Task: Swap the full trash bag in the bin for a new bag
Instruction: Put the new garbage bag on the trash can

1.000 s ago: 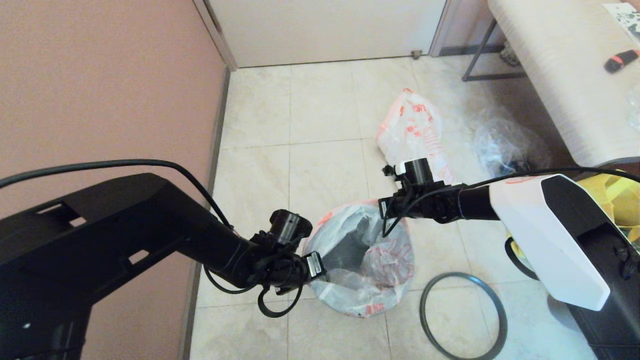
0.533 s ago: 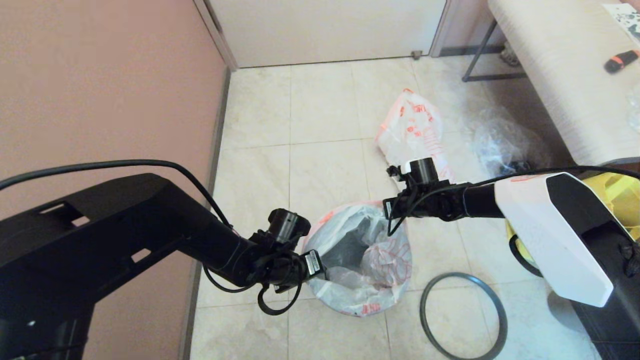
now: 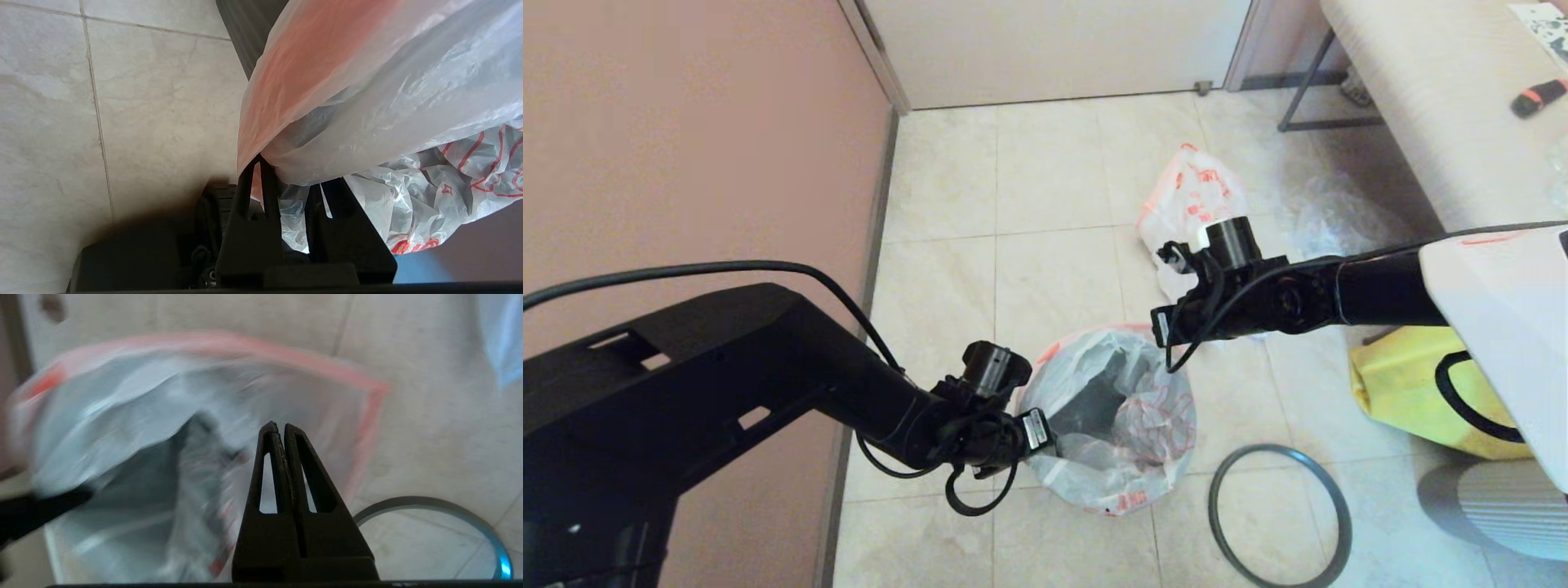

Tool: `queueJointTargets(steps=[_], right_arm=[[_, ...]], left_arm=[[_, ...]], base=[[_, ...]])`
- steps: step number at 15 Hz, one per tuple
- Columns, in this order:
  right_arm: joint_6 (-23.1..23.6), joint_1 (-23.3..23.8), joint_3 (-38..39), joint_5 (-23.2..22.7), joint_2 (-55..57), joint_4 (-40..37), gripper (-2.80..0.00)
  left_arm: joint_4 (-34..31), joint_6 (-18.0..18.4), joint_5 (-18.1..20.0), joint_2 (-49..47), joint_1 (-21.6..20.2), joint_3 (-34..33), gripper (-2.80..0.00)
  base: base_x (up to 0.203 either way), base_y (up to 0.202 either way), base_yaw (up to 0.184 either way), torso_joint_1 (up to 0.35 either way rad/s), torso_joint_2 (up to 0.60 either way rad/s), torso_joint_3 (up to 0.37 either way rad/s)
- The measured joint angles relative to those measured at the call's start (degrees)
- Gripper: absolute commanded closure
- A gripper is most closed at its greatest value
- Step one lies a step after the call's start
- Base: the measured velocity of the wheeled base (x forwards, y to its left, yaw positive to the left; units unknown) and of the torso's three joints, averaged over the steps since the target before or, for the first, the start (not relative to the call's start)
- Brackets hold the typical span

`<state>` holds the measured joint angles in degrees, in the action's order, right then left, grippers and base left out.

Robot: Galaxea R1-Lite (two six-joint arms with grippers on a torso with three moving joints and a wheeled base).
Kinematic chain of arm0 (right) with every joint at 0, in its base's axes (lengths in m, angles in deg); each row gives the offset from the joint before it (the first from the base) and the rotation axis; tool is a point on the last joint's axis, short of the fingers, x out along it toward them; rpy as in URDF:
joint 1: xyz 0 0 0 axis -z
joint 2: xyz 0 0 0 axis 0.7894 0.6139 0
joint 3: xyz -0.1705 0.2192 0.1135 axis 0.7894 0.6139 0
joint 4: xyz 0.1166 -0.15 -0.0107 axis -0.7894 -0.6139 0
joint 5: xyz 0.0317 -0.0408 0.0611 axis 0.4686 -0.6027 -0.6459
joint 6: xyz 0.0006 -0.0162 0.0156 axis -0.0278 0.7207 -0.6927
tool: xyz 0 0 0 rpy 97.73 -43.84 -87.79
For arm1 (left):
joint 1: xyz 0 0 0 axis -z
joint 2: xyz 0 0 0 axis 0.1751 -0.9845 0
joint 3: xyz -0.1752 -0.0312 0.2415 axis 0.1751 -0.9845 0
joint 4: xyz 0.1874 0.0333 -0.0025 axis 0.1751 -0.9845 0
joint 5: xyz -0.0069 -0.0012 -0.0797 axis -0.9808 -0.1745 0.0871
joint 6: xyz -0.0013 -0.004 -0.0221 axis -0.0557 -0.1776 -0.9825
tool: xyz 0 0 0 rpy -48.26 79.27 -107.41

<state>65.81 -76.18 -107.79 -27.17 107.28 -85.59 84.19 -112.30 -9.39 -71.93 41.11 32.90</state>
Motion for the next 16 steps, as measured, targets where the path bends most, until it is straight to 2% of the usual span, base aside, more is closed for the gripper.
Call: queueJointTargets(steps=[3,6,10,15,16], right_arm=[[-0.09,-0.69,5.58,0.41,-4.97,-0.01,0.0],[-0.99,-1.61,15.35,2.58,-10.29,0.34,0.0],[-3.32,-2.25,29.21,4.38,-17.02,5.29,0.0],[-4.47,-2.9,34.44,6.83,-22.07,7.58,0.0],[-4.48,-3.21,34.82,6.9,-22.43,7.6,0.0]], left_arm=[[1.86,-0.05,-2.8,0.32,-0.07,0.09,0.0],[3.42,-0.05,-5.46,0.66,0.04,0.09,0.0],[4.38,0.07,-5.67,1.09,0.17,-0.63,0.0],[3.65,0.27,-4.78,5.23,1.85,-5.74,0.0],[3.82,0.29,-4.75,5.11,2.07,-5.83,-2.8]], base=[[0.0,0.0,0.0,0.0,0.0,0.0],[0.0,0.0,0.0,0.0,0.0,0.0],[0.0,0.0,0.0,0.0,0.0,0.0],[0.0,0.0,0.0,0.0,0.0,0.0],[0.0,0.0,0.0,0.0,0.0,0.0]])
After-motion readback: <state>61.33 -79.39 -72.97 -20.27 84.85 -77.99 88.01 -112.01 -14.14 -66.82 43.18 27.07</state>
